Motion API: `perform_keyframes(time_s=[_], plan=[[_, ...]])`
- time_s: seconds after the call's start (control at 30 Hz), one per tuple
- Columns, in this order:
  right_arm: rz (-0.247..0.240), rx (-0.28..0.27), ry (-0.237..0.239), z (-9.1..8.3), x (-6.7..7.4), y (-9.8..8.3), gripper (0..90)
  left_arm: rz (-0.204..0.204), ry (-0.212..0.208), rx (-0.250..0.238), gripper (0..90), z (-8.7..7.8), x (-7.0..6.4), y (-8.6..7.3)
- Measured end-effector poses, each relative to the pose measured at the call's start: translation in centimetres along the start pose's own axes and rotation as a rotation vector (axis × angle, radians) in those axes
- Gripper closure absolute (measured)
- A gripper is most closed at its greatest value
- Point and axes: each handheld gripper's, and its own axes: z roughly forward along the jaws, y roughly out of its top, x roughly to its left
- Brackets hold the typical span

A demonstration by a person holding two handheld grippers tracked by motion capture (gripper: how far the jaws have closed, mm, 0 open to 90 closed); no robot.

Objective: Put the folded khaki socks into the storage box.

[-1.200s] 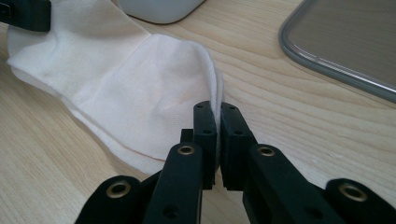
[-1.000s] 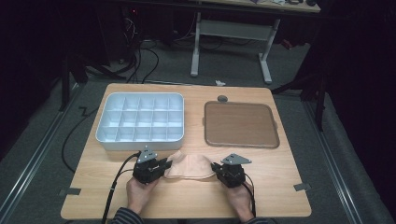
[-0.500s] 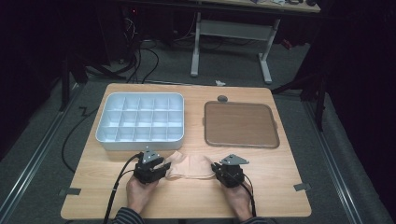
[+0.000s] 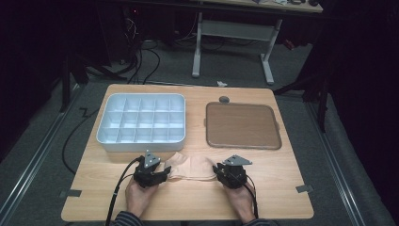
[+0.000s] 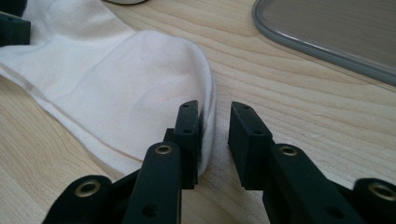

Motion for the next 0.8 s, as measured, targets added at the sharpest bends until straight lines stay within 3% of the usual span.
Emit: perform_keyframes(time_s=[0.23,0.33,0.53,0.63,0.8], plan=[[0.005,-0.029,-0.003,-0.7,0.0,0.0,64.5,0.007,-0.001,0.005,40.4,0.0,-0.1,0.0],[0.007,-0.066,-0.031,-1.5,0.0,0.1,62.7,0.002,0.008,0.004,39.1,0.1,-0.1,0.0],[0.010,-0.074,0.022,-2.3,0.3,0.4,64.4,-0.029,0.018,0.004,34.8,0.0,0.2,0.0],[0.009,-0.057,0.055,-2.0,0.5,0.3,62.7,-0.024,0.023,0.005,34.8,0.0,0.1,0.0],[-0.012,-0.070,0.069,-2.1,1.3,0.6,64.3,-0.023,0.024,0.007,34.8,0.0,0.1,0.0]])
